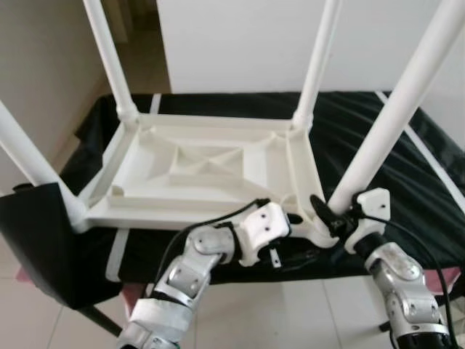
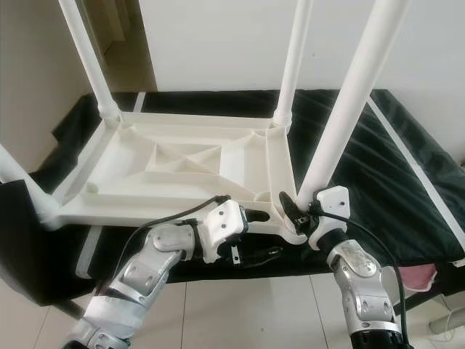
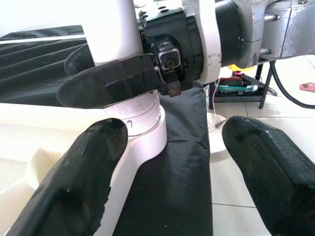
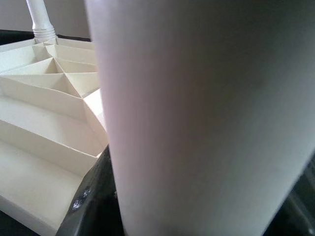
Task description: Building children table
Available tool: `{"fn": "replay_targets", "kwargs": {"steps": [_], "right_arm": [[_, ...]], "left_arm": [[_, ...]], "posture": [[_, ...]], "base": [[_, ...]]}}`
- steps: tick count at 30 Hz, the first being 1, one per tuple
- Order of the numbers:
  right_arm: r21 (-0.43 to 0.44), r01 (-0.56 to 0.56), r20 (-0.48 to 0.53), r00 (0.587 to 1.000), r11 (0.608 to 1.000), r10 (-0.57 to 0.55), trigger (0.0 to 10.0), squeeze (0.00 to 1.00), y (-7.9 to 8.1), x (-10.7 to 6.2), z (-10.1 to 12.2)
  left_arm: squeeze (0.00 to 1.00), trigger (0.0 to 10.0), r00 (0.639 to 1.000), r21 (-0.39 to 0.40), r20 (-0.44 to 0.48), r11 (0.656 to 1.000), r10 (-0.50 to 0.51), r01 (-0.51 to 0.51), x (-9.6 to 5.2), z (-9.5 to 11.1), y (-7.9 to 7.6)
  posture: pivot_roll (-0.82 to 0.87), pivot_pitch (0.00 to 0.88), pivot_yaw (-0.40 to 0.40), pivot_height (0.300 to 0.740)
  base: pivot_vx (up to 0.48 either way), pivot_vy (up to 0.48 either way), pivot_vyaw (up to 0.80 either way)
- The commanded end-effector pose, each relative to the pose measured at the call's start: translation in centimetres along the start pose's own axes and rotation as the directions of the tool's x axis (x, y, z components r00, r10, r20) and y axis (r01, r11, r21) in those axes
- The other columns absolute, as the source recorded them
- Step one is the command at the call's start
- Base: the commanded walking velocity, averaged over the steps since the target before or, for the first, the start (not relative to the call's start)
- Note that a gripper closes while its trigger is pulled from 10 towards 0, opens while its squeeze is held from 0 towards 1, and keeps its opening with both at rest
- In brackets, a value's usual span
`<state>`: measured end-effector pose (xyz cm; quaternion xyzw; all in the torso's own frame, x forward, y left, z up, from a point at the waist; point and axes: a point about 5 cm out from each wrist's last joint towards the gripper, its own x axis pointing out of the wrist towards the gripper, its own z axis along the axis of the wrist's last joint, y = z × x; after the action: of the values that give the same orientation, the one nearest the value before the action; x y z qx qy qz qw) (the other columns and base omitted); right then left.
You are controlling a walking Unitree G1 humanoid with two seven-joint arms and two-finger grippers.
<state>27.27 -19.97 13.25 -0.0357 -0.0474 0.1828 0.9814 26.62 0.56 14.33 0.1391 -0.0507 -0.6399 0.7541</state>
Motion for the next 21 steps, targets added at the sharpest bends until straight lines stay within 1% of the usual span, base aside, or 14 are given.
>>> {"fn": "replay_targets", "kwargs": {"steps": [1,6,14,16,21], "right_arm": [[0.015,-0.003,-0.052,0.999,1.0,0.004,10.0,0.0,-0.12,-0.32,-1.07],[0.02,0.009,-0.067,0.998,1.0,-0.008,10.0,0.0,-0.28,-0.37,-1.4],[0.052,0.046,-0.065,0.997,0.998,-0.042,10.0,0.0,-0.37,-0.28,-1.59],[0.072,0.067,-0.056,0.996,0.995,-0.063,10.0,0.0,-0.42,-0.24,-1.56],[0.072,0.1,-0.054,0.994,0.992,-0.096,10.0,0.0,-0.41,-0.22,-1.6]], "left_arm": [[0.0,10.0,0.999,-0.011,-0.009,0.999,0.034,-0.034,-0.03,-0.19,0.01],[0.0,10.0,1.0,-0.014,-0.014,1.0,0.028,-0.028,-0.13,-0.35,-0.04],[0.0,10.0,0.999,-0.011,-0.018,1.0,0.028,-0.028,-0.18,-0.41,0.06],[0.0,10.0,0.999,-0.009,-0.019,1.0,0.027,-0.027,-0.18,-0.43,0.06],[0.0,10.0,0.999,-0.009,-0.017,1.0,0.028,-0.028,-0.17,-0.4,0.07]], "posture": [[-0.1,0.0,0.001,0.74],[-0.1,0.0,0.005,0.74],[-0.1,0.0,0.005,0.74],[-0.11,0.0,0.007,0.74],[-0.11,0.0,0.004,0.74]], "base": [[0.0,0.0,0.0],[0.0,0.0,0.0],[0.0,0.0,0.0],[0.0,0.0,0.0],[0.0,0.0,0.0]]}}
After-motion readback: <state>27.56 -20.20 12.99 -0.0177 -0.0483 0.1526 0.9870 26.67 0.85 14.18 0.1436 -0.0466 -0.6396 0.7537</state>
